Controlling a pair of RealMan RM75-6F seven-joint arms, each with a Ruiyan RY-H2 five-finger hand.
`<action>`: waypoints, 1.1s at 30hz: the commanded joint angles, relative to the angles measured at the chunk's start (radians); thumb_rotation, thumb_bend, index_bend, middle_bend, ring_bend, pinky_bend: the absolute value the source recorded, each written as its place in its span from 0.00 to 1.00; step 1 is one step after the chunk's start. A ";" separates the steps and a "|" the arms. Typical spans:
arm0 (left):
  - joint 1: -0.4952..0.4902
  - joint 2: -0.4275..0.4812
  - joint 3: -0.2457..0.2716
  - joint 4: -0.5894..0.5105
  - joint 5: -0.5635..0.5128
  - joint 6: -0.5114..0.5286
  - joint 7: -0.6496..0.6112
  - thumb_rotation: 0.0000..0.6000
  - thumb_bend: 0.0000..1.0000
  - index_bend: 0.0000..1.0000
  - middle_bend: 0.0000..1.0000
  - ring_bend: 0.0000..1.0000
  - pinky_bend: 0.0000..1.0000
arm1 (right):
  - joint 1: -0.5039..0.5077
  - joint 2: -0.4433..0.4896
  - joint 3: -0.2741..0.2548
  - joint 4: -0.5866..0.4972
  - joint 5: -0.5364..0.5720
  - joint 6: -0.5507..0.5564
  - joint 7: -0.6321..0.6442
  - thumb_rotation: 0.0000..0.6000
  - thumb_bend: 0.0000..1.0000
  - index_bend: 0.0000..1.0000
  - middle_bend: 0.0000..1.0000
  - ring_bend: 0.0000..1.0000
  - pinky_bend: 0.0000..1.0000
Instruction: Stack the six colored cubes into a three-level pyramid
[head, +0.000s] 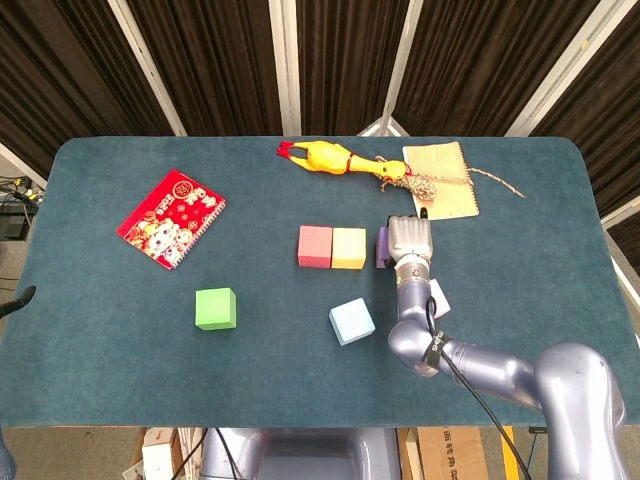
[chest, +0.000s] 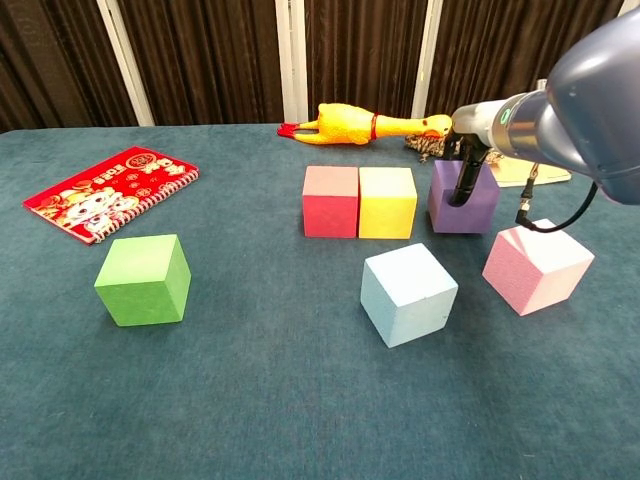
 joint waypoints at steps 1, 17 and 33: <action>0.000 0.001 -0.001 0.001 -0.001 -0.001 -0.003 1.00 0.16 0.15 0.02 0.03 0.06 | 0.005 -0.009 0.012 0.003 0.009 0.015 -0.008 1.00 0.25 0.43 0.44 0.25 0.00; 0.002 0.003 -0.004 0.004 -0.002 -0.004 -0.009 1.00 0.16 0.14 0.02 0.03 0.06 | 0.013 -0.038 0.043 0.005 0.029 0.037 -0.062 1.00 0.25 0.43 0.44 0.25 0.00; 0.003 0.003 -0.007 0.006 -0.005 -0.006 -0.010 1.00 0.16 0.14 0.02 0.03 0.06 | 0.016 -0.070 0.070 0.049 0.024 0.030 -0.077 1.00 0.25 0.43 0.44 0.25 0.00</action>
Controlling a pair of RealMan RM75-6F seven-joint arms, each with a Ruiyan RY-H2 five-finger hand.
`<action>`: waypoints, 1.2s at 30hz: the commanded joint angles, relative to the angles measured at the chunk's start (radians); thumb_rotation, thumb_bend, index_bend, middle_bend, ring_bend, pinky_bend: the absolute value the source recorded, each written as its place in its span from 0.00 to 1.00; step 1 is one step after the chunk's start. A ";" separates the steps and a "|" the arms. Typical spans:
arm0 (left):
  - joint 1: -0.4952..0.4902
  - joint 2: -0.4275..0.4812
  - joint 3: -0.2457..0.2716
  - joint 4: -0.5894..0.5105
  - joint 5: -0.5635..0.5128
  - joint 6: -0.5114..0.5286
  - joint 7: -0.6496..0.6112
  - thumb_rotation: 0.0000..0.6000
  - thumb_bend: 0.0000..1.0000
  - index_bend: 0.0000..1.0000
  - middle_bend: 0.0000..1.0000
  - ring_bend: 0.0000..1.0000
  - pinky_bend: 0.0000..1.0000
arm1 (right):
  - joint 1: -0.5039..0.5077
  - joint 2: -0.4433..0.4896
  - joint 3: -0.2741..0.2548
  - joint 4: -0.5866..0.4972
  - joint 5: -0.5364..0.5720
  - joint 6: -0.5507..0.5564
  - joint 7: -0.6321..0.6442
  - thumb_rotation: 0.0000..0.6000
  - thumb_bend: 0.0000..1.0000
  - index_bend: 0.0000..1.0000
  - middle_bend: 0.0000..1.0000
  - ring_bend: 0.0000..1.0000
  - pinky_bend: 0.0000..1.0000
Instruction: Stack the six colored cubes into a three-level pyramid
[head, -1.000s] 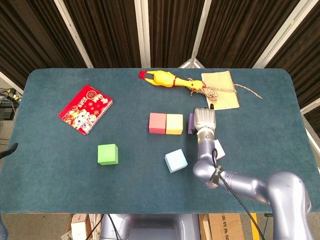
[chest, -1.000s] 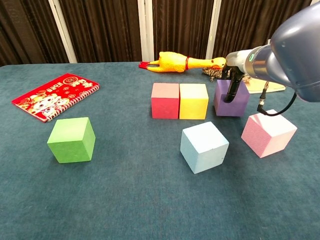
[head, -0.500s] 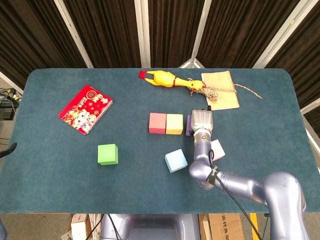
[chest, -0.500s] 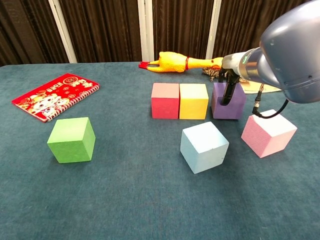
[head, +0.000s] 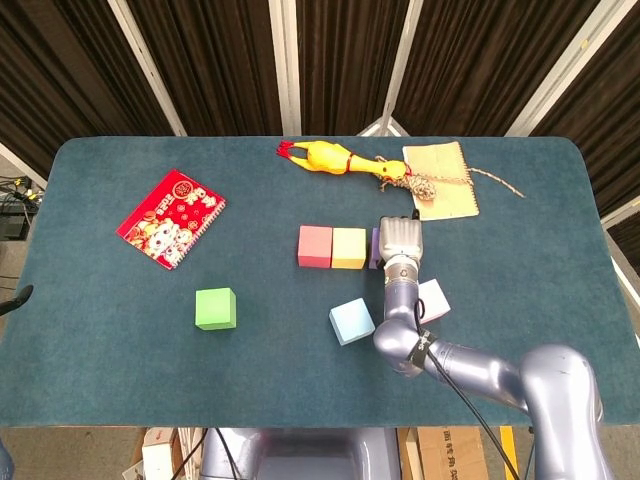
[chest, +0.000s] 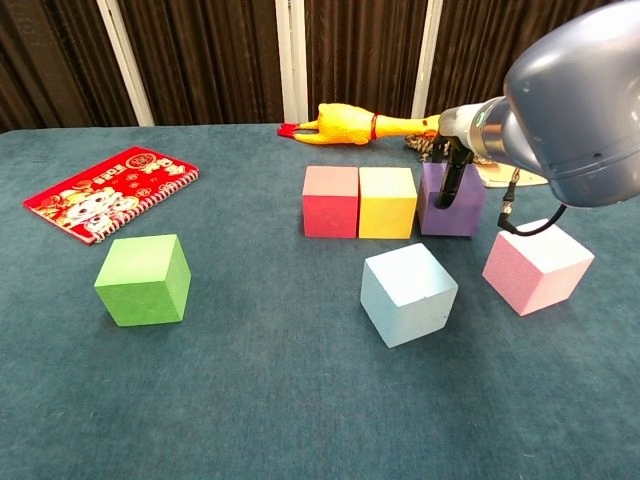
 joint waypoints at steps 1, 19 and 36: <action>0.000 -0.001 0.000 0.000 -0.001 -0.001 0.001 1.00 0.16 0.14 0.02 0.03 0.06 | -0.001 -0.003 0.004 0.004 -0.003 -0.003 0.000 1.00 0.25 0.43 0.44 0.25 0.00; 0.000 -0.001 -0.003 0.003 -0.002 -0.001 0.000 1.00 0.16 0.14 0.02 0.03 0.06 | -0.006 -0.017 0.015 0.015 -0.014 -0.013 -0.010 1.00 0.25 0.43 0.44 0.25 0.00; -0.001 -0.001 -0.004 0.006 -0.003 -0.002 -0.001 1.00 0.16 0.14 0.02 0.03 0.06 | -0.008 -0.037 0.026 0.038 -0.022 -0.017 -0.015 1.00 0.25 0.43 0.44 0.25 0.00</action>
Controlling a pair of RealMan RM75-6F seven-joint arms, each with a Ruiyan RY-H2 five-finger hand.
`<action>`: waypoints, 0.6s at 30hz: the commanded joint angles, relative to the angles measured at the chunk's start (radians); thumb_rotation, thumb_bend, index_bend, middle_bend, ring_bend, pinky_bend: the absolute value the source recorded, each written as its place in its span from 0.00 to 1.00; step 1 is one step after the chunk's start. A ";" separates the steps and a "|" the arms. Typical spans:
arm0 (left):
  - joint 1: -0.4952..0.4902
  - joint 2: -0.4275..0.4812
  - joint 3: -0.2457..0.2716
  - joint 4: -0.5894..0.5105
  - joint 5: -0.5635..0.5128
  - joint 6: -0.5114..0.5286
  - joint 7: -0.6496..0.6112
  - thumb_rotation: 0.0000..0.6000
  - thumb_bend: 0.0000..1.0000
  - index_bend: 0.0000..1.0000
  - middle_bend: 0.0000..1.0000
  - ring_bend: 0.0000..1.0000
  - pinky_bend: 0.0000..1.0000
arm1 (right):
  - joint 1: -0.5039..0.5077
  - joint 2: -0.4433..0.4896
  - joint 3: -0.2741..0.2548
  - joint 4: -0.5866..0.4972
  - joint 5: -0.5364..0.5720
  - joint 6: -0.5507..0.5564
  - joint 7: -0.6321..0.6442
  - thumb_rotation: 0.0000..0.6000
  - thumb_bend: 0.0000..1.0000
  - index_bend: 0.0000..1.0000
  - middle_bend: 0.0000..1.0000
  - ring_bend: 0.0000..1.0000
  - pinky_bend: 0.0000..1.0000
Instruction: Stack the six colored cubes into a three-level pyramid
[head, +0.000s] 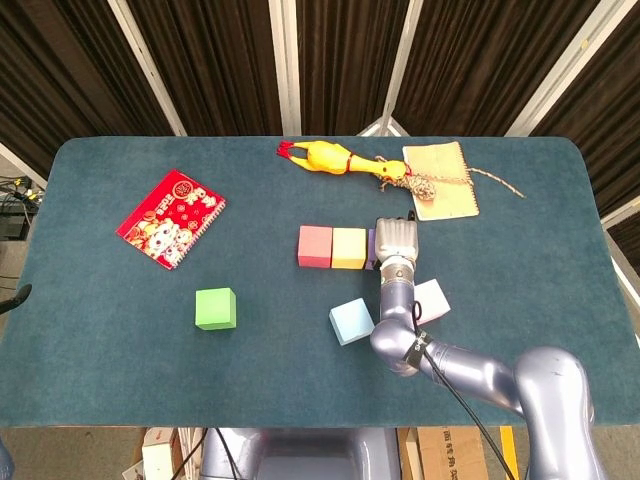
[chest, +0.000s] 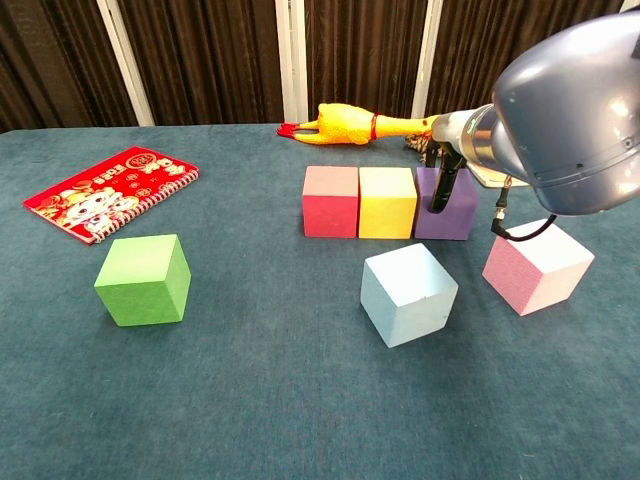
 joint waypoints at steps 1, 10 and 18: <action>0.000 0.000 0.000 0.001 0.000 -0.001 0.001 1.00 0.16 0.14 0.02 0.03 0.06 | 0.000 -0.002 0.002 0.002 -0.002 -0.001 0.000 1.00 0.25 0.43 0.44 0.25 0.00; -0.001 -0.001 0.000 0.001 0.001 0.000 0.003 1.00 0.16 0.14 0.02 0.03 0.06 | -0.005 -0.004 0.006 0.004 -0.003 -0.005 -0.002 1.00 0.25 0.43 0.44 0.25 0.00; -0.001 -0.002 -0.001 0.003 -0.001 0.000 0.002 1.00 0.16 0.14 0.02 0.03 0.06 | -0.005 -0.009 0.009 0.012 -0.002 -0.013 -0.005 1.00 0.25 0.43 0.44 0.22 0.00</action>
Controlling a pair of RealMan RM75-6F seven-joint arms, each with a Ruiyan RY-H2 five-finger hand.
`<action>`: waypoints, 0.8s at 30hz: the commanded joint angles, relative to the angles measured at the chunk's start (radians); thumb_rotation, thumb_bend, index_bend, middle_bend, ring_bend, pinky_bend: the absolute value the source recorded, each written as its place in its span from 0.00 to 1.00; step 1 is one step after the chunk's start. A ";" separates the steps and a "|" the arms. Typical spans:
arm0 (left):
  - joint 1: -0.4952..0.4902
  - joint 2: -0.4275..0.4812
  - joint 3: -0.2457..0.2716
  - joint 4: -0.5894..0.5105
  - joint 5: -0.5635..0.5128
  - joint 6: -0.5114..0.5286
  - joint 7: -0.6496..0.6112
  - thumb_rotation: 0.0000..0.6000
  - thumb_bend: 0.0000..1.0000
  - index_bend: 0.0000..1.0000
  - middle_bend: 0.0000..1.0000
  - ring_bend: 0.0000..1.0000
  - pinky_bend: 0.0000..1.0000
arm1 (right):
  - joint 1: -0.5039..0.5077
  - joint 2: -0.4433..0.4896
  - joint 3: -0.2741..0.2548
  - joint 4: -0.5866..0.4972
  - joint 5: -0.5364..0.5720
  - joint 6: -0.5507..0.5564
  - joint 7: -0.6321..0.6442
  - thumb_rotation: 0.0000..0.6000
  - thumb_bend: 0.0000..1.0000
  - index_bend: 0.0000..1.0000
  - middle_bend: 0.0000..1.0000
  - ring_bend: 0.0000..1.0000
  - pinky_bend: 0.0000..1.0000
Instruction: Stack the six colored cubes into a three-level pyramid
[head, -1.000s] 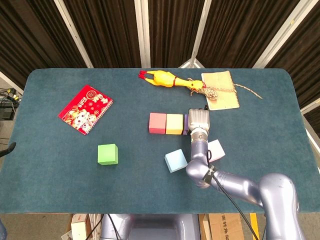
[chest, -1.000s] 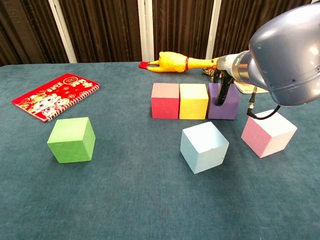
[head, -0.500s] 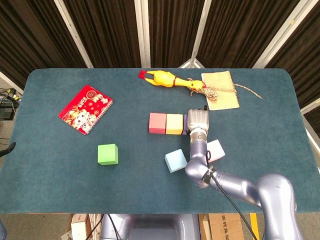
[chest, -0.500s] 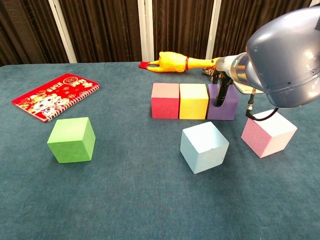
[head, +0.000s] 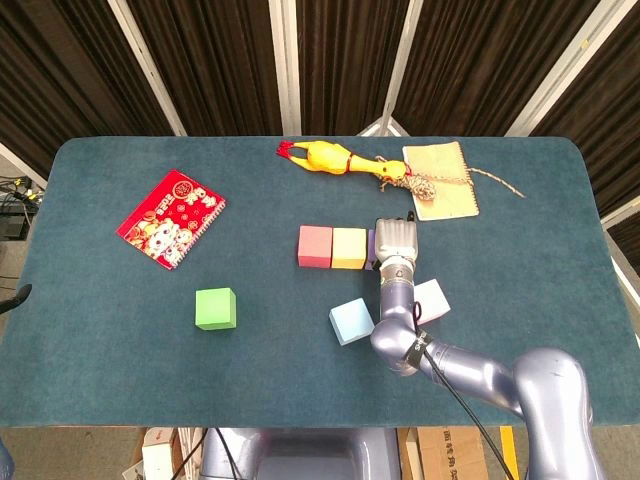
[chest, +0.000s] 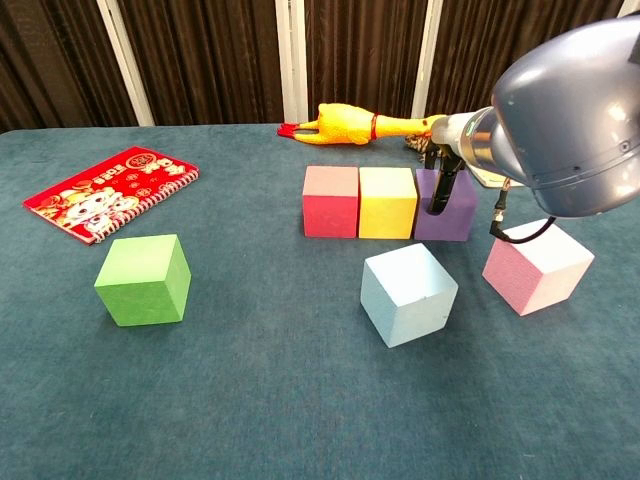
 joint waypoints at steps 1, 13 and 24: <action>0.000 0.000 0.000 0.001 -0.001 -0.001 0.000 1.00 0.16 0.14 0.02 0.03 0.06 | 0.001 0.000 0.001 0.000 0.001 -0.001 -0.002 1.00 0.25 0.43 0.44 0.22 0.00; -0.001 -0.001 0.000 0.001 -0.001 -0.003 0.001 1.00 0.16 0.14 0.02 0.03 0.06 | 0.001 0.009 0.009 -0.012 0.037 -0.009 -0.029 1.00 0.25 0.40 0.35 0.15 0.00; -0.002 -0.003 -0.001 -0.001 -0.004 -0.003 0.005 1.00 0.16 0.14 0.01 0.03 0.06 | 0.004 0.012 0.013 -0.012 0.053 -0.013 -0.038 1.00 0.25 0.28 0.23 0.08 0.00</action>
